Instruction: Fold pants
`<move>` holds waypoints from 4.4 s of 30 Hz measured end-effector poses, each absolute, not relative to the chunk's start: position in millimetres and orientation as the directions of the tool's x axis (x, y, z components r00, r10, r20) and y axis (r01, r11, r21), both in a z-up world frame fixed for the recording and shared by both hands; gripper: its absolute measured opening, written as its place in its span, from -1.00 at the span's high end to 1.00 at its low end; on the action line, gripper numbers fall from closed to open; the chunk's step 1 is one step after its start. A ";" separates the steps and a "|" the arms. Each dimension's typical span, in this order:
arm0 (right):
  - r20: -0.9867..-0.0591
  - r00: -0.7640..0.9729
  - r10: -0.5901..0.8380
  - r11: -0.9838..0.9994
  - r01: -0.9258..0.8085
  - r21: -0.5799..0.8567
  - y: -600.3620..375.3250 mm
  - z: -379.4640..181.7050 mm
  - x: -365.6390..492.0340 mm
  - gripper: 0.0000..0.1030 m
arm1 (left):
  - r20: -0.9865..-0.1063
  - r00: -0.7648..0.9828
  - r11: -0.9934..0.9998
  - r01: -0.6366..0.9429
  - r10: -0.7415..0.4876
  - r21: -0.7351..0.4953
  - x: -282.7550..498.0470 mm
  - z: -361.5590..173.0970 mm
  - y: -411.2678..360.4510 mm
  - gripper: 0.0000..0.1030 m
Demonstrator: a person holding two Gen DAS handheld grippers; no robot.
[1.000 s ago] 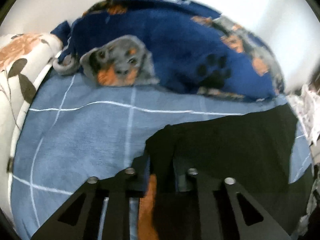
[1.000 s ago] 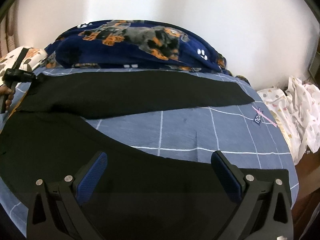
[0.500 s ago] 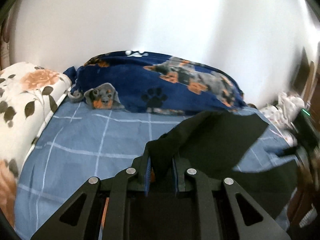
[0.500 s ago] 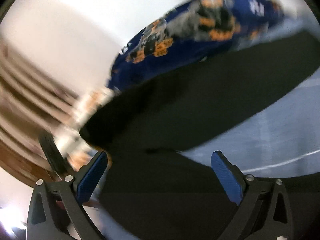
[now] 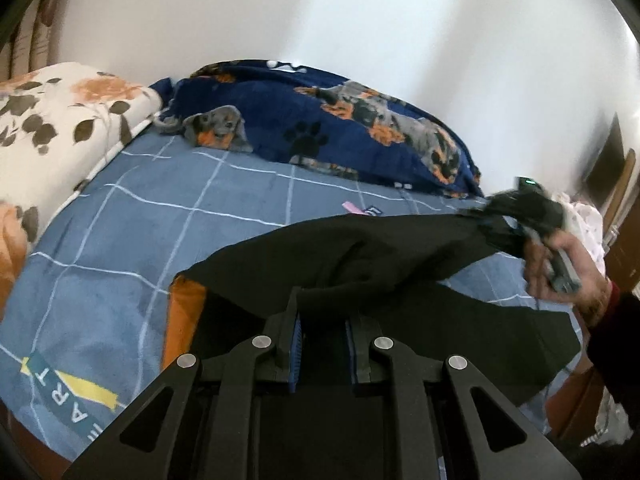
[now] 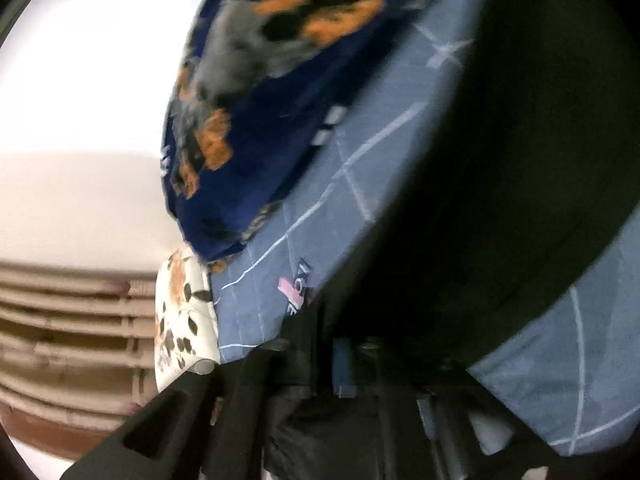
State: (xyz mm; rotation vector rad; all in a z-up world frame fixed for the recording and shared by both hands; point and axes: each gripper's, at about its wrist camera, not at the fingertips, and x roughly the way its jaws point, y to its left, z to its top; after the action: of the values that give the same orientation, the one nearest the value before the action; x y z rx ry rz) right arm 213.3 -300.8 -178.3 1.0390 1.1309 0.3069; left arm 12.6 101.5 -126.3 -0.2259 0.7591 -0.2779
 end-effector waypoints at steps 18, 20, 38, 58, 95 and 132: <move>-0.658 0.367 0.658 0.650 0.164 0.742 -268.8 -182.4 -16.8 0.89 | -0.761 0.608 0.958 -0.004 -0.226 -0.288 -36.0 -167.5 159.8 0.65; -0.662 0.338 0.669 0.639 0.193 0.744 -268.2 -195.5 -24.2 0.89 | -0.773 0.596 0.960 -0.013 -0.217 -0.280 -40.7 -173.3 160.0 0.65; -0.650 0.273 0.709 0.596 0.259 0.760 -267.0 -224.5 -40.7 0.88 | -0.686 0.728 0.993 -0.071 -0.011 -0.092 -50.6 -109.9 145.8 0.62; -0.539 0.670 0.511 0.270 0.469 0.841 -487.6 -215.1 -86.1 0.55 | -0.834 0.491 0.966 0.172 -0.252 -0.191 -33.5 -196.7 37.4 0.62; -0.574 0.796 0.190 0.234 0.531 0.814 -644.7 -202.4 -228.5 0.96 | -0.840 0.516 0.973 0.223 -0.166 -0.056 -35.2 -194.0 30.4 -0.18; -0.565 0.815 0.130 0.154 0.546 0.823 -682.4 -198.1 -248.6 0.56 | -0.812 0.537 0.973 0.144 -0.230 -0.180 -37.3 -183.7 50.2 -0.21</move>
State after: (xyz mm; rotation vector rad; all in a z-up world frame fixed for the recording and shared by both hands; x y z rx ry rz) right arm -248.6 -682.4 -198.1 1.4058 0.5919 -0.3242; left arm -37.3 50.2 -183.7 -0.0947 0.9792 -0.2229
